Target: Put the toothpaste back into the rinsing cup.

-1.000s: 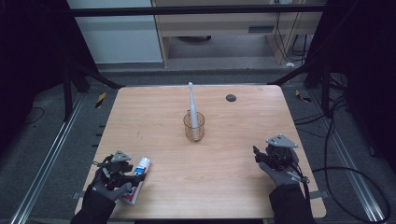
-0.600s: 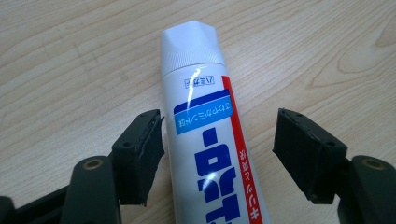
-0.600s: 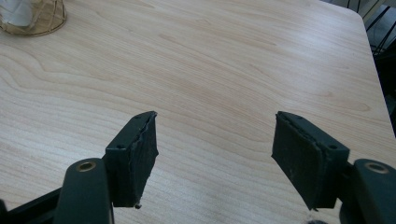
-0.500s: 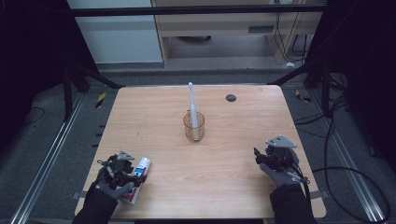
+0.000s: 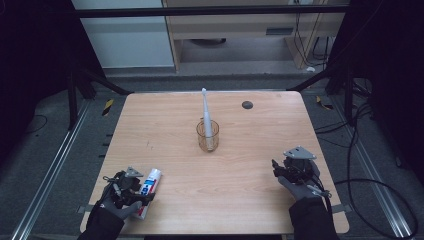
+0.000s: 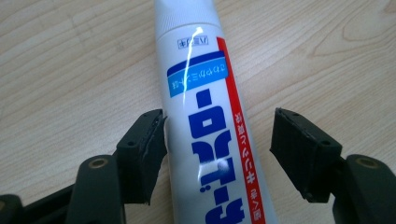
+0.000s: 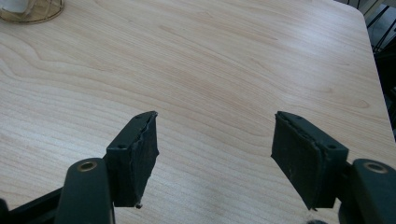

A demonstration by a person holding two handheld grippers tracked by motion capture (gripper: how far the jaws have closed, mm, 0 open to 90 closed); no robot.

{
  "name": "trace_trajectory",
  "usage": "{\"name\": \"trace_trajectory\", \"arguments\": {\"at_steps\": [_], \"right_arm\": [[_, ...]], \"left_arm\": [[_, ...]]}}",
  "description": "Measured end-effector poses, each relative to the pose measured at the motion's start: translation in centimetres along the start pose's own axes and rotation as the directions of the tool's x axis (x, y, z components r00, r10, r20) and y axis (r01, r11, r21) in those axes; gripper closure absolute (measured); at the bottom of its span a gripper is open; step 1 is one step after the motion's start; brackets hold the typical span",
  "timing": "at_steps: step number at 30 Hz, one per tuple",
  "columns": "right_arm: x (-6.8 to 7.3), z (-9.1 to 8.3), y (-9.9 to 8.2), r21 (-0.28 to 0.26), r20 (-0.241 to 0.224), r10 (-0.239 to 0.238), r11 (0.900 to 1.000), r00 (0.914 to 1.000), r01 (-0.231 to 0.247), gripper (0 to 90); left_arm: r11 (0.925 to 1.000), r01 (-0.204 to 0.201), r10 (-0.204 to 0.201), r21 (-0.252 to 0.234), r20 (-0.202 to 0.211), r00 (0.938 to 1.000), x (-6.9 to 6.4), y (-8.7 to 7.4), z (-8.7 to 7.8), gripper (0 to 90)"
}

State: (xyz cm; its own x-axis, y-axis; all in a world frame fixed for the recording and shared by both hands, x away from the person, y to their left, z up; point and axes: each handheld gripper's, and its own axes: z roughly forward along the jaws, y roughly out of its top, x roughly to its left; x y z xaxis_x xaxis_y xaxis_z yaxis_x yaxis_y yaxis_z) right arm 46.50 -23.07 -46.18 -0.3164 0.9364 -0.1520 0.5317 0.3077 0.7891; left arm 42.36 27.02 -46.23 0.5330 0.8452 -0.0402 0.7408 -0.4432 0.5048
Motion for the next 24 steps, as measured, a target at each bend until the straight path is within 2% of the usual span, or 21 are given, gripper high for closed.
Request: {"name": "trace_trajectory", "arguments": {"at_steps": [14, 24], "right_arm": [[-0.1, 0.1, -0.1, 0.007, -0.001, -0.007, 1.0000, 1.0000, 0.007, 31.5], [-0.1, 0.2, -0.1, 0.008, -0.001, -0.011, 0.9999, 0.9999, 0.011, 31.8]], "left_arm": [[0.9997, -0.008, 0.008, 0.024, -0.003, 1.0000, 0.0, -0.7, 0.0, 36.5], [0.9999, -0.005, 0.005, 0.010, 0.001, 1.0000, 0.1, -1.2, -0.3, 38.7]]}}
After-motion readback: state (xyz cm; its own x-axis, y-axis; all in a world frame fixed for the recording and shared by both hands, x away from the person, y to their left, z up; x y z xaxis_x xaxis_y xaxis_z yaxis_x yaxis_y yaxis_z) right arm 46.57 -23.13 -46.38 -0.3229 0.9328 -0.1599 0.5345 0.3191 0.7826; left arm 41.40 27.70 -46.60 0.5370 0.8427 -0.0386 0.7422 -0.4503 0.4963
